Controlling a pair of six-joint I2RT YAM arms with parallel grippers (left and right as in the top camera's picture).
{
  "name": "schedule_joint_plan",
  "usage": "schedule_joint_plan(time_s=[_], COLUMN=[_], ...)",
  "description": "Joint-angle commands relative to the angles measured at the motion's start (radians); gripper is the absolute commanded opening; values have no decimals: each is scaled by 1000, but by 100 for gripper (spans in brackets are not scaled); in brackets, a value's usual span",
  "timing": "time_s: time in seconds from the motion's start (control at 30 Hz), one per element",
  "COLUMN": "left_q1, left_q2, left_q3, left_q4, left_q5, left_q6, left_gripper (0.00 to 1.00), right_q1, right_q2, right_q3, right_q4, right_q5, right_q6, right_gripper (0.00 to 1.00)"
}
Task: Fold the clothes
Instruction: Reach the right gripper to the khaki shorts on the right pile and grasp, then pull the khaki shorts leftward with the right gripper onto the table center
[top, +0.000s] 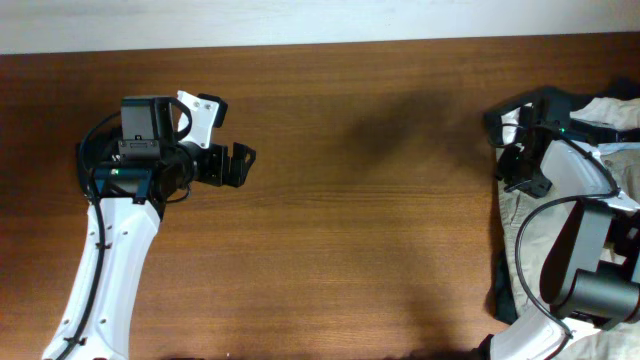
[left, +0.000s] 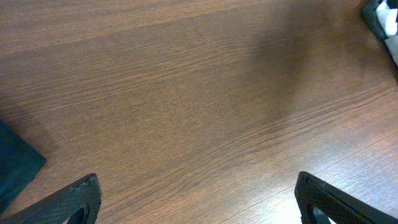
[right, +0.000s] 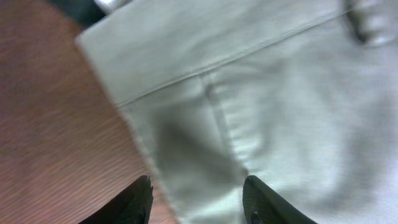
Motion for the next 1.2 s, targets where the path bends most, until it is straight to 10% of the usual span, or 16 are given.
schedule_joint_plan(time_s=[0.0,0.07,0.37,0.47,0.67,0.83,0.97,1.17], left_q1=[-2,-2,-1,-1,-1,-1,-1,25], left_q2=[-2,-2,-2,-2,-2,-2,-2,-77], left_q3=[16,16,16,16,16,16,17,91], left_q4=[18,23,21,21,21,21,21,16], left_q5=[18,18,18,18,18,18,18,-42], left_q6=[-1,-1,3,2,2,2,2,2], left_gripper=[99,99,99,99,99,99,99,99], right_q1=[4,10,108,108,108,108,109,272], right_q2=[6,6,128,146,145,79,-23,-132], right_q3=[17,17,15,19,212,412,553,674], right_q4=[-10,-10,-14,-26,-208,-392,-423,-441], right_q5=[118,50,158,211,258,225,-208,-539], right_q6=[10,5,-18,21,28,1,-318,-271], right_gripper=[51,69,72,60,4,4,4,4])
